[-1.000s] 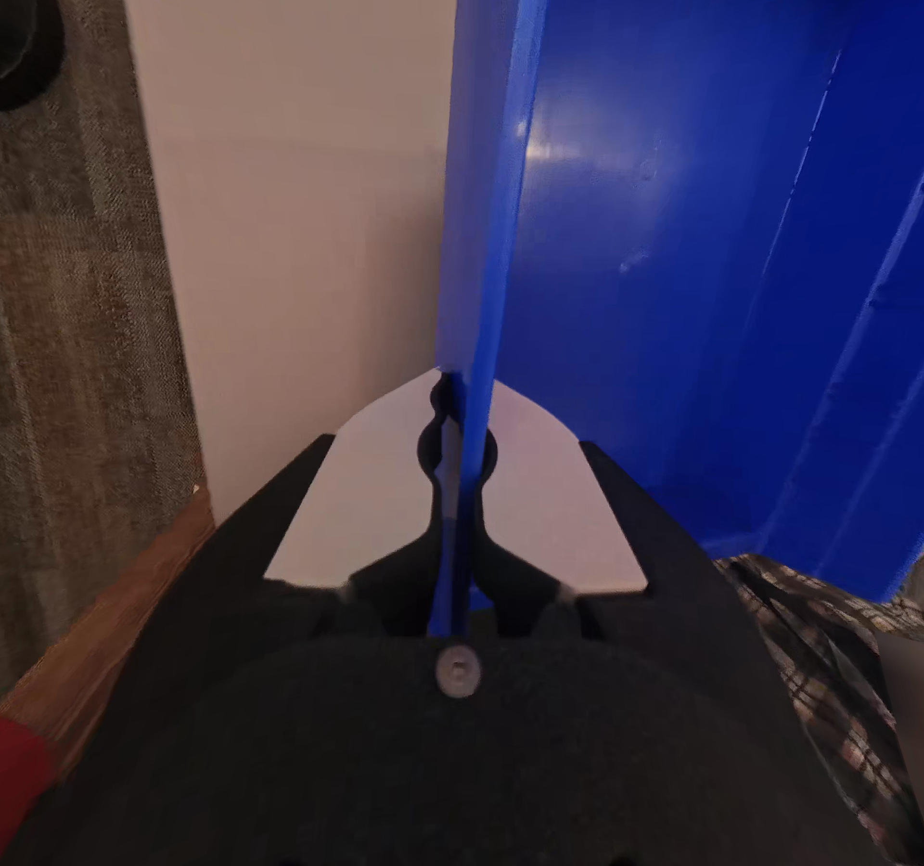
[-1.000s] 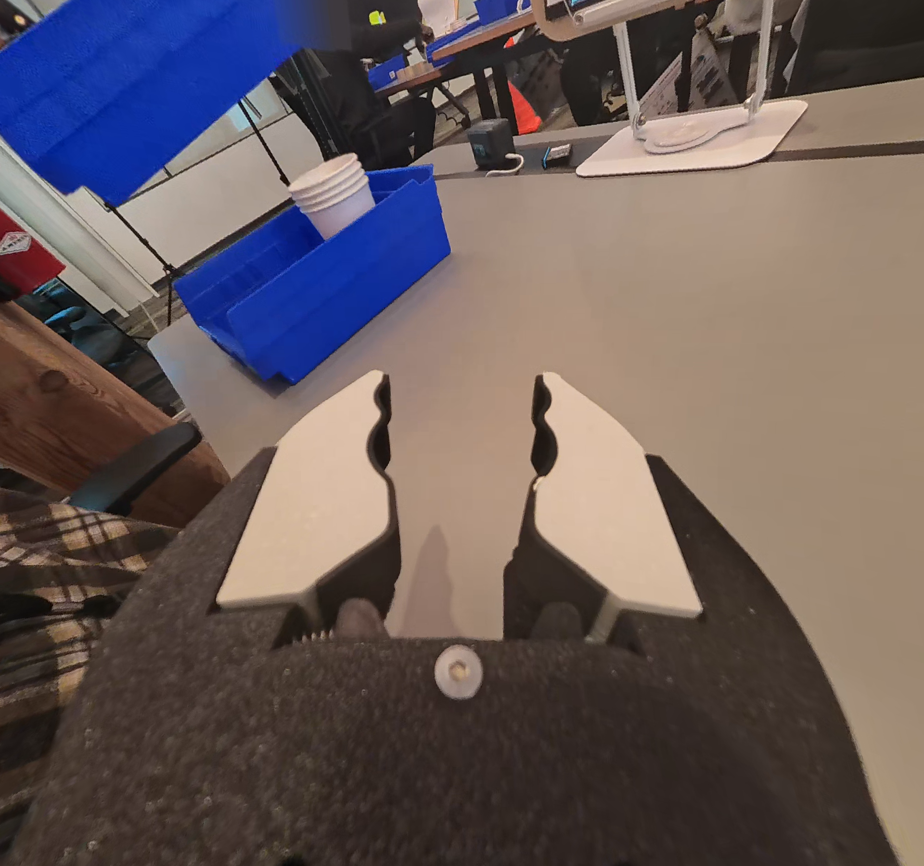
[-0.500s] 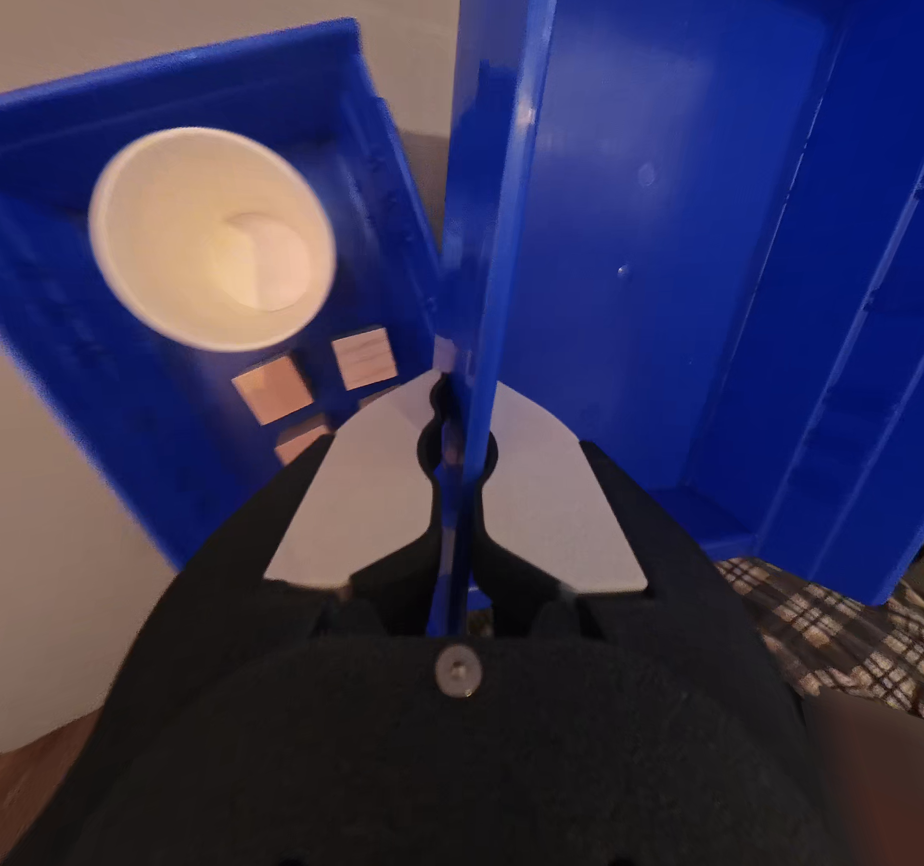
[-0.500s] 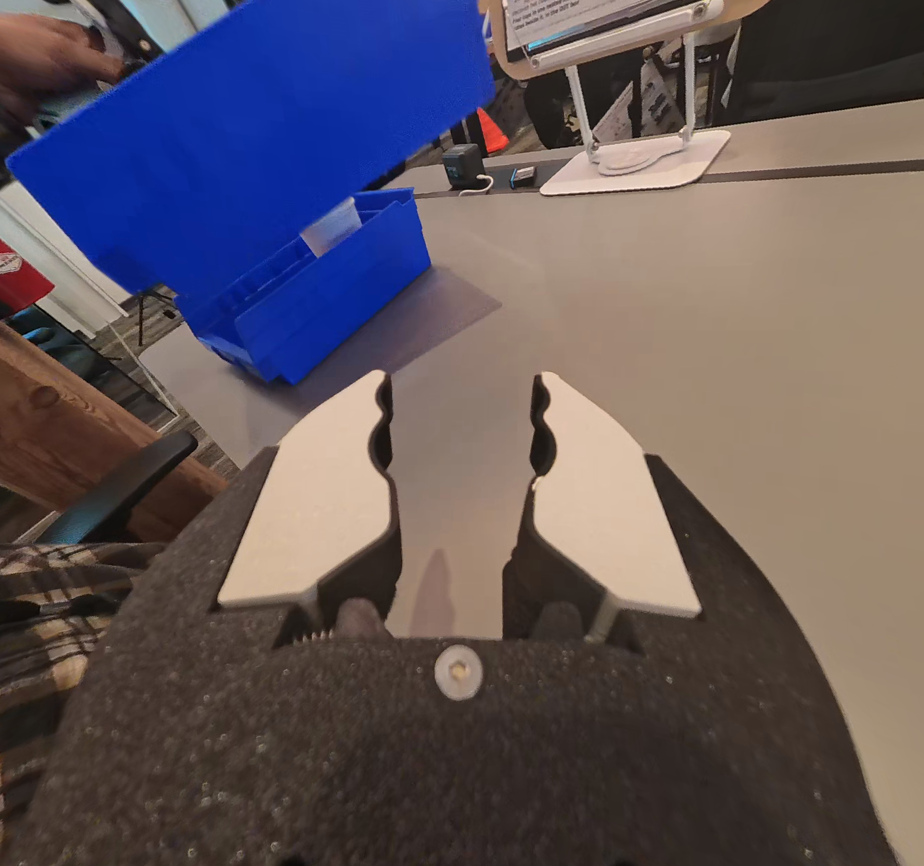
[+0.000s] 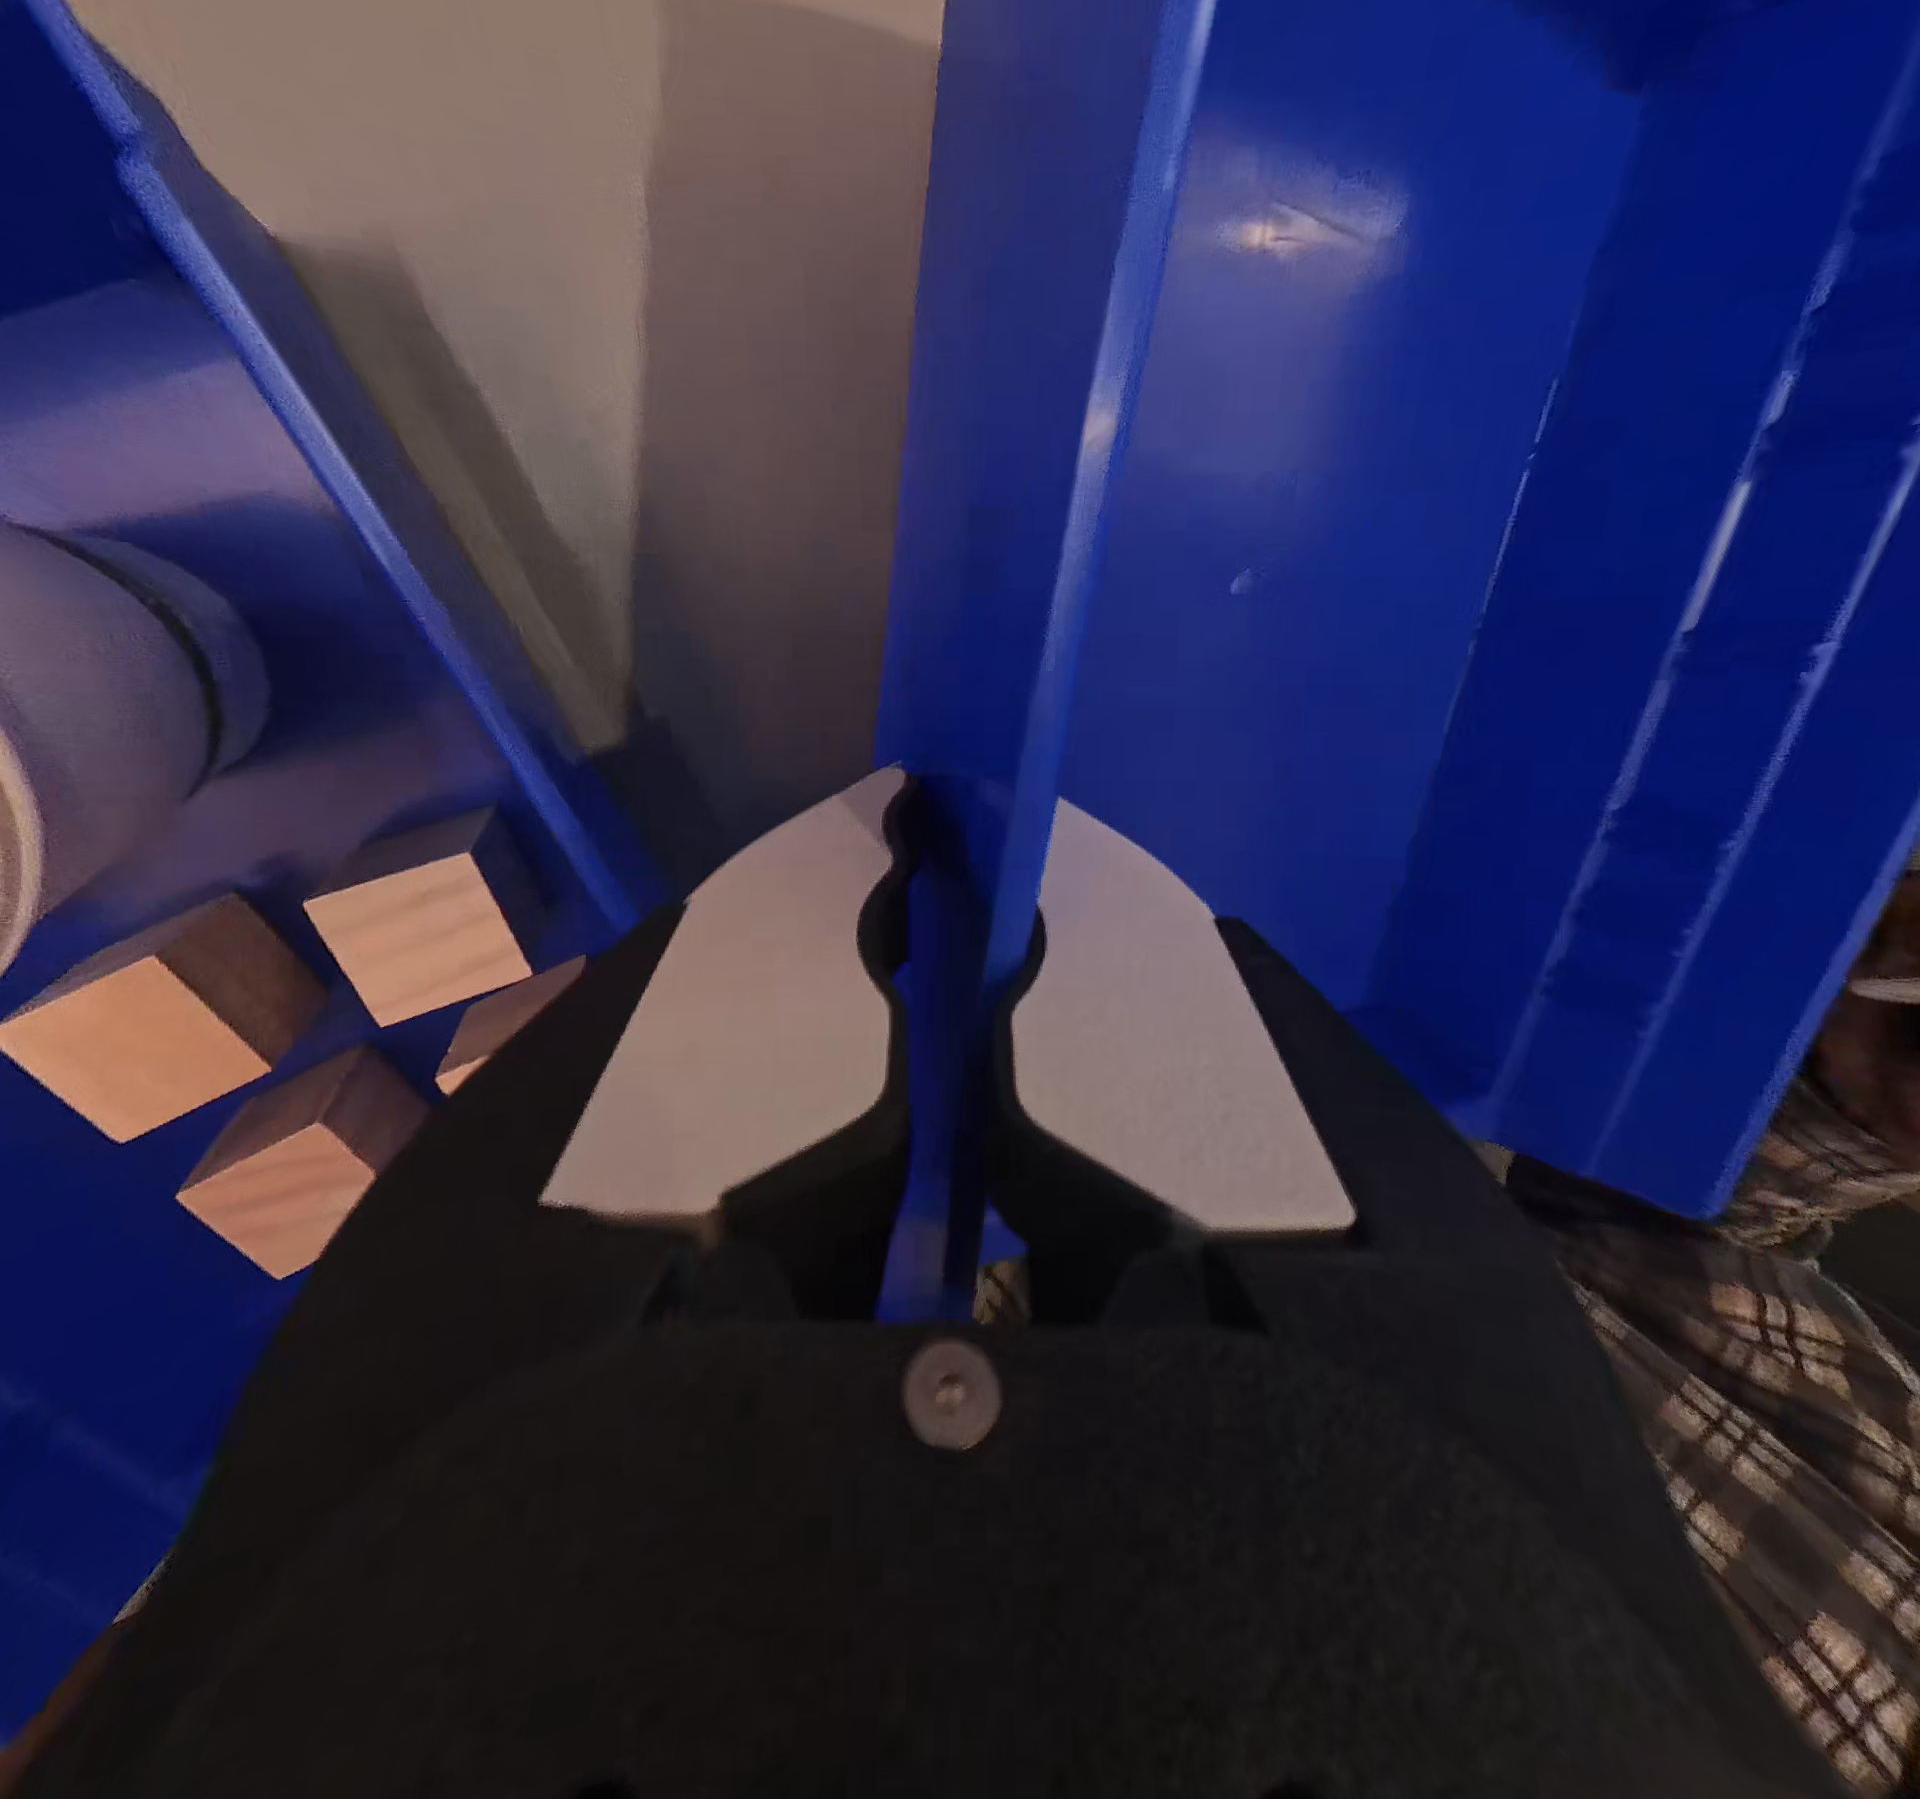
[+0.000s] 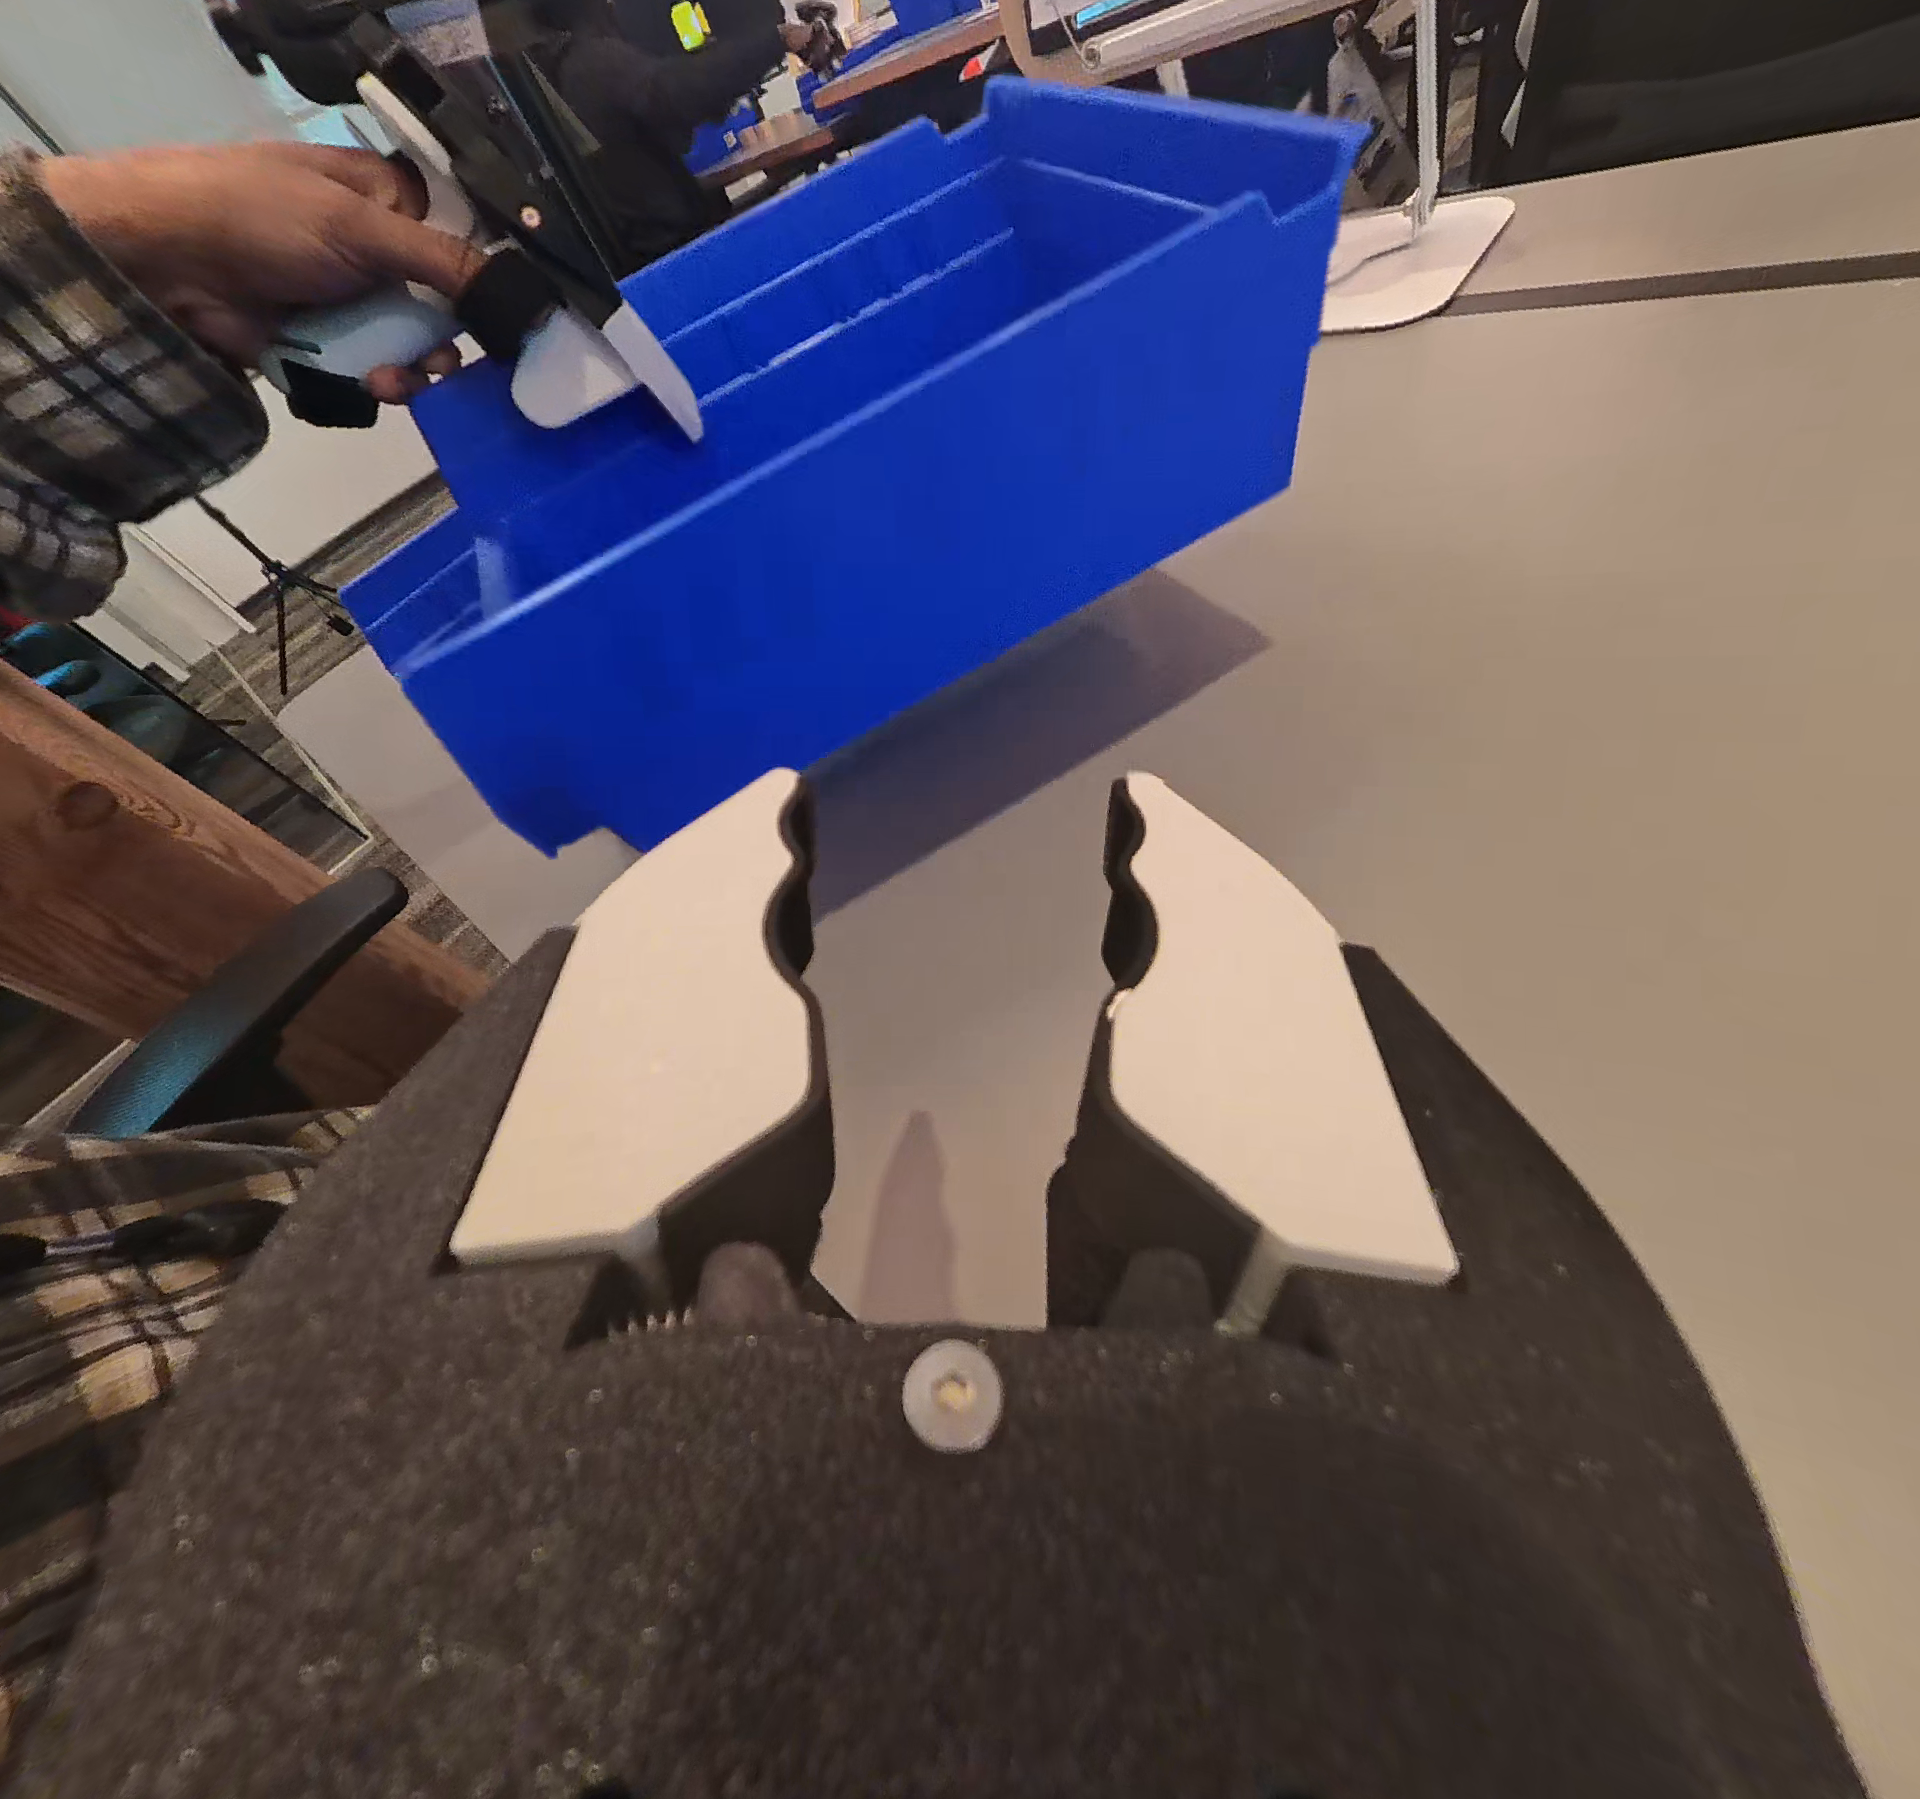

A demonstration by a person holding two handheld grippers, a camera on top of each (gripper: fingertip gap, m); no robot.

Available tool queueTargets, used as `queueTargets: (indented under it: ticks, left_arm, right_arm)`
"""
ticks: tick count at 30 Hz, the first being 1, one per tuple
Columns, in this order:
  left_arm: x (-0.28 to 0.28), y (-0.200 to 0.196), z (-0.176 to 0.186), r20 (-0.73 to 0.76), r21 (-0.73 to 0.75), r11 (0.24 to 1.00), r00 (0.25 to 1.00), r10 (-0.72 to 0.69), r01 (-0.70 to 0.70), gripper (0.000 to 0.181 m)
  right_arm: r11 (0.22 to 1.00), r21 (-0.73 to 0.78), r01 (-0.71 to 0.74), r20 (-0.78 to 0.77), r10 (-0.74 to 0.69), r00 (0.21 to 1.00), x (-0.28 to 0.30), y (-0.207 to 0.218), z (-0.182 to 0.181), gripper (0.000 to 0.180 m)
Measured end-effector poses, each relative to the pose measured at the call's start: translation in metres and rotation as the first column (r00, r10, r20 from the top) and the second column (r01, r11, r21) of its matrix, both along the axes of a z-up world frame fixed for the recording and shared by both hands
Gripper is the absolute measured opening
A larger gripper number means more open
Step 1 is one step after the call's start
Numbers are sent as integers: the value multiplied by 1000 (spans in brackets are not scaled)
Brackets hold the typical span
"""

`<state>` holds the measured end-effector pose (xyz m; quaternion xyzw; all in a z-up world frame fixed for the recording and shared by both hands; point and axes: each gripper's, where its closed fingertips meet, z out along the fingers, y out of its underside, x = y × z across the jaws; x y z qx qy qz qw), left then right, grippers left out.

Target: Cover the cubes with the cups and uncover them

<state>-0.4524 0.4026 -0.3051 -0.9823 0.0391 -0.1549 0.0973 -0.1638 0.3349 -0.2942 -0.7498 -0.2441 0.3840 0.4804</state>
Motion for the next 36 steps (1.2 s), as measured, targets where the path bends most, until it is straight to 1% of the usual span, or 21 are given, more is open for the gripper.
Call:
queueTargets:
  ticks: [3,8,15,18,23,26,28,31,34,36]
  left_arm:
    - [9,3,1,4,9,1000,1000,3,-3,11]
    - [19,-1,-16,64,-29,999,998,22,-20,8]
    - [37,0,-36,38,-42,999,999,11,-9,15]
    - [47,-2,-49,33,-53,999,999,-4,6,15]
    - [62,-4,-63,99,-48,999,995,-17,22,16]
    - [67,0,-62,155,1,1000,988,-11,11,23]
    - [66,7,-55,177,77,997,984,-9,-5,27]
    - [57,12,-44,136,186,982,990,-37,11,47]
    - [56,8,-16,133,329,942,984,-116,67,61]
    - [54,1,8,119,445,890,978,-173,104,65]
  right_arm:
    - [1000,-6,-5,-18,5,1000,0,0,1,53]
    - [1000,-15,-10,-20,10,1000,1,-2,-2,53]
    - [1000,-16,-10,-21,10,1000,2,-1,-2,55]
    - [999,-22,-23,-14,23,1000,-1,-2,-4,56]
    - [999,-15,-32,7,32,999,-5,-2,-6,61]
    - [999,7,-32,17,32,999,-7,-1,-3,70]
    - [999,20,-37,33,37,999,-11,-1,-1,79]
    - [999,17,-33,75,31,997,-15,1,-1,89]
    - [1000,-21,-17,107,19,994,-19,4,-1,91]
    - [997,-72,12,132,-3,991,-21,10,-4,92]
